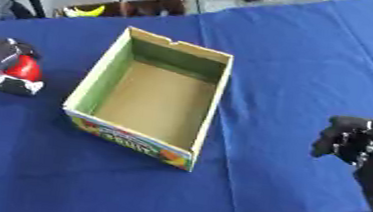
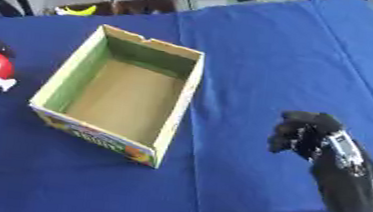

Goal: Pick up objects on the table and place them in the box.

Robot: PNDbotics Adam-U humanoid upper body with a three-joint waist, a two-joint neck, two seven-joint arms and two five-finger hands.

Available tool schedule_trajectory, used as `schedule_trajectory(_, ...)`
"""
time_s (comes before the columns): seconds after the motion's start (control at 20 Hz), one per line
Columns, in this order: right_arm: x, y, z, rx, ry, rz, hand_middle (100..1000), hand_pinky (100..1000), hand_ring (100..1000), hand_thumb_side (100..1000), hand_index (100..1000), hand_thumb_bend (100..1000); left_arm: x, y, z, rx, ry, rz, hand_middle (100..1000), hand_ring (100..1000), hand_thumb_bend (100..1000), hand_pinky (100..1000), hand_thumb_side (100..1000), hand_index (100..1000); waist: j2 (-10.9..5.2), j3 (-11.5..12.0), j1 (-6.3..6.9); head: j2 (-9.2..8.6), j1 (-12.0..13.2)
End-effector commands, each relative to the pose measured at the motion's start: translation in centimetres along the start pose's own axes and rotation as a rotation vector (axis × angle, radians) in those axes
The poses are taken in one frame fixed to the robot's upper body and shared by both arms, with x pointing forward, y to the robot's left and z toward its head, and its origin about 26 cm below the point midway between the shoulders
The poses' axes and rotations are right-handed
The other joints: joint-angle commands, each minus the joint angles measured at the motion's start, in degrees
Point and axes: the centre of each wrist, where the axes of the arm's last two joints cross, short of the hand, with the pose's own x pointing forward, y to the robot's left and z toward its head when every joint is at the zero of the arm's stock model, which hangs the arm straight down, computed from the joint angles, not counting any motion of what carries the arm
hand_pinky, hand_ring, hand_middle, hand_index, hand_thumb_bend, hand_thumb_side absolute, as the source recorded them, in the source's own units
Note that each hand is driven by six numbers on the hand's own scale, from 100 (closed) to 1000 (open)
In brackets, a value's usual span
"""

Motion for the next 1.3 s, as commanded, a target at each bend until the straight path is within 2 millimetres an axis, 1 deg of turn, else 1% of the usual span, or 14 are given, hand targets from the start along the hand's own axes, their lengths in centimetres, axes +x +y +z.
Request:
schedule_trajectory(0.05, 0.7, -0.1, -0.1, 0.001, -0.022, 0.015, 585, 578, 597, 905, 750, 100, -0.5, 2.2, 0.0, 0.048, -0.004, 0.005, 598, 418, 100, 100, 257, 753, -0.96, 0.18, -0.28, -0.34, -0.15)
schedule_trajectory(0.45, 0.6, -0.2, 0.1, -0.007, -0.016, 0.011, 585, 579, 597, 895, 750, 100, -0.2, 5.8, 0.3, 0.128, -0.054, 0.041, 581, 398, 100, 100, 270, 748, -1.61, 0.41, -0.51, -0.31, -0.38)
schedule_trajectory(0.65, 0.6, -0.2, 0.1, -0.008, -0.013, 0.009, 585, 578, 597, 889, 750, 100, 0.7, 7.5, 0.1, 0.165, -0.102, 0.051, 576, 391, 100, 100, 276, 748, -1.94, 0.46, -0.59, -0.23, -0.43)
schedule_trajectory(0.85, 0.5, -0.2, 0.2, -0.005, -0.013, 0.004, 585, 578, 598, 884, 750, 100, 2.6, 9.8, -0.7, 0.201, -0.192, 0.066, 573, 389, 100, 100, 284, 747, -2.14, 0.34, -0.83, -0.26, -0.19)
schedule_trajectory(1.05, 0.5, -0.1, 0.2, -0.001, -0.012, -0.001, 585, 578, 598, 883, 750, 100, 5.3, 11.7, -1.4, 0.216, -0.311, 0.052, 574, 395, 100, 100, 281, 747, -2.35, 0.07, -0.98, -0.07, 0.23)
schedule_trajectory(1.2, 0.5, 0.0, 0.2, 0.005, -0.011, -0.006, 585, 578, 598, 871, 750, 100, 7.0, 12.2, -1.9, 0.206, -0.377, 0.026, 574, 399, 100, 100, 276, 746, -2.57, -0.22, -1.01, 0.11, 0.57)
schedule_trajectory(1.3, 0.5, 0.1, 0.1, 0.013, -0.016, -0.010, 585, 578, 598, 863, 750, 100, 8.6, 12.0, -2.3, 0.188, -0.432, 0.009, 576, 405, 100, 100, 270, 746, -2.69, -0.62, -1.01, 0.19, 0.77)
